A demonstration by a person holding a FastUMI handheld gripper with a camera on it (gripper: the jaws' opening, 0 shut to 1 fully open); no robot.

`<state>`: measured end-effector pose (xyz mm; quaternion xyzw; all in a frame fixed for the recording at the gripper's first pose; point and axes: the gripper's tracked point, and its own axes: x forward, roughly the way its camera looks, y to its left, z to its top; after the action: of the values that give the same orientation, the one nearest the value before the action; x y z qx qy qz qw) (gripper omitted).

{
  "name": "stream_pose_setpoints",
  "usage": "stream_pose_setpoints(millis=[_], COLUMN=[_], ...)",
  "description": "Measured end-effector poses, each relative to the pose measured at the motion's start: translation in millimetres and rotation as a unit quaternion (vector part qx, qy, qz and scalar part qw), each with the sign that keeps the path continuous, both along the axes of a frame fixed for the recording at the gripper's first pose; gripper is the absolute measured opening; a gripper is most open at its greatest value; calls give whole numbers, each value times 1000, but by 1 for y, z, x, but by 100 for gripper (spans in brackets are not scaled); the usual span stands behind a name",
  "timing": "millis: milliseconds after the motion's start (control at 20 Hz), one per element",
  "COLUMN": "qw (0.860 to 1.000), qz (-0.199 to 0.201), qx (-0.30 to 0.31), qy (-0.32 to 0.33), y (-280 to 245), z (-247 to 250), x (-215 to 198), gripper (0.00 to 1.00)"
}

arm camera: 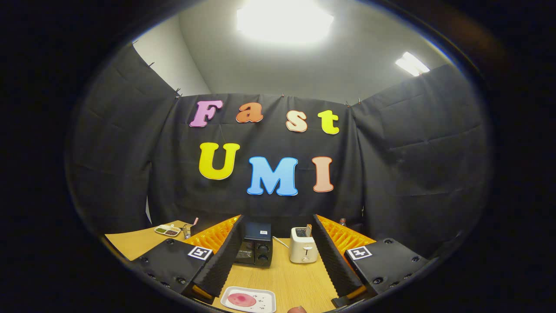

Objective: Open the toaster oven, put the food inside, and close the toaster oven door.

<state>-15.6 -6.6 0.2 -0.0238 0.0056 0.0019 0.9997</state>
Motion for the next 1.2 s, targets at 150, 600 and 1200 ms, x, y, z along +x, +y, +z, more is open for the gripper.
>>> stream_pose_setpoints(millis=[150,600,1200], qw=[1000,999,993], qz=[4,24,71], qx=[5,-5,47], qy=[10,34,83], y=[2,36,119], z=[-7,-34,-96], x=[7,69,175], gripper=[97,97,97])
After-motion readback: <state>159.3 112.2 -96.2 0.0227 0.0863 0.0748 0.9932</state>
